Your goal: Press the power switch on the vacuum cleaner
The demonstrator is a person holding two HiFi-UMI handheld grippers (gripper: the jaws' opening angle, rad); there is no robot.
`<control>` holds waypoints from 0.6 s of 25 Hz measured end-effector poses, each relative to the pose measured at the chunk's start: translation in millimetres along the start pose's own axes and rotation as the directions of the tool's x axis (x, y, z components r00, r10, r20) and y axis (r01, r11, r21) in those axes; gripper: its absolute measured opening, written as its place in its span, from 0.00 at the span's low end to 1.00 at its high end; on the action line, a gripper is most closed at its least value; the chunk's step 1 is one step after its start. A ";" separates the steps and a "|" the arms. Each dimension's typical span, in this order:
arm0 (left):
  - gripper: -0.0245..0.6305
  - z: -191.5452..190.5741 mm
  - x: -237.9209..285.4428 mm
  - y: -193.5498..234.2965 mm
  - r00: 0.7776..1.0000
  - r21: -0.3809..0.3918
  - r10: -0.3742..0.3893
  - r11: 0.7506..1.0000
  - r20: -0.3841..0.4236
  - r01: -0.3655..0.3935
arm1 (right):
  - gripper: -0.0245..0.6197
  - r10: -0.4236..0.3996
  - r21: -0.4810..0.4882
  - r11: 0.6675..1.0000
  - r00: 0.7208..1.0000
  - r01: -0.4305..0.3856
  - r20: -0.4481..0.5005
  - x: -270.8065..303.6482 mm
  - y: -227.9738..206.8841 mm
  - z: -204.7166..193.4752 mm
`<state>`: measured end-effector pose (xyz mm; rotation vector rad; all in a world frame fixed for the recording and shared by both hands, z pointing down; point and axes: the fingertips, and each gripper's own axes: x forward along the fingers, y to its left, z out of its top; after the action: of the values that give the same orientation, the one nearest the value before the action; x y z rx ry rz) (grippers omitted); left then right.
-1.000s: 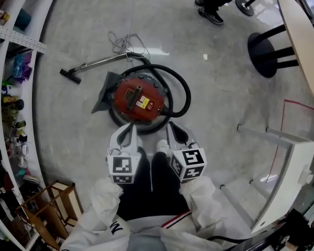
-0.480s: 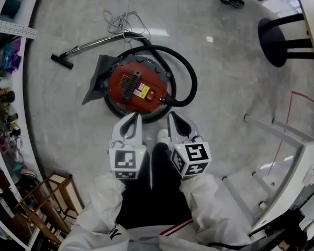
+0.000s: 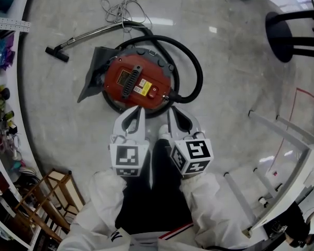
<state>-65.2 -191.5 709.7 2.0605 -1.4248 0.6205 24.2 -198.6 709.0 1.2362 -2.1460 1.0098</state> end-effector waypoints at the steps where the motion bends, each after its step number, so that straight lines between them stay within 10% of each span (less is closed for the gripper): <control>1: 0.04 -1.6 1.9 1.5 1.000 0.000 0.000 1.000 -0.002 0.000 | 0.04 -0.001 0.002 1.000 1.000 0.001 -0.001 2.5 -0.6 -1.0; 15: 0.04 -9.0 22.9 3.9 0.999 0.000 -0.017 1.000 -0.028 0.017 | 0.04 -0.019 0.013 1.000 1.000 0.019 -0.016 17.3 -8.3 -7.8</control>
<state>-61.8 -202.3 731.9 2.0542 -1.3898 0.6400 23.3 -204.4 728.9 1.2484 -2.1149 1.0243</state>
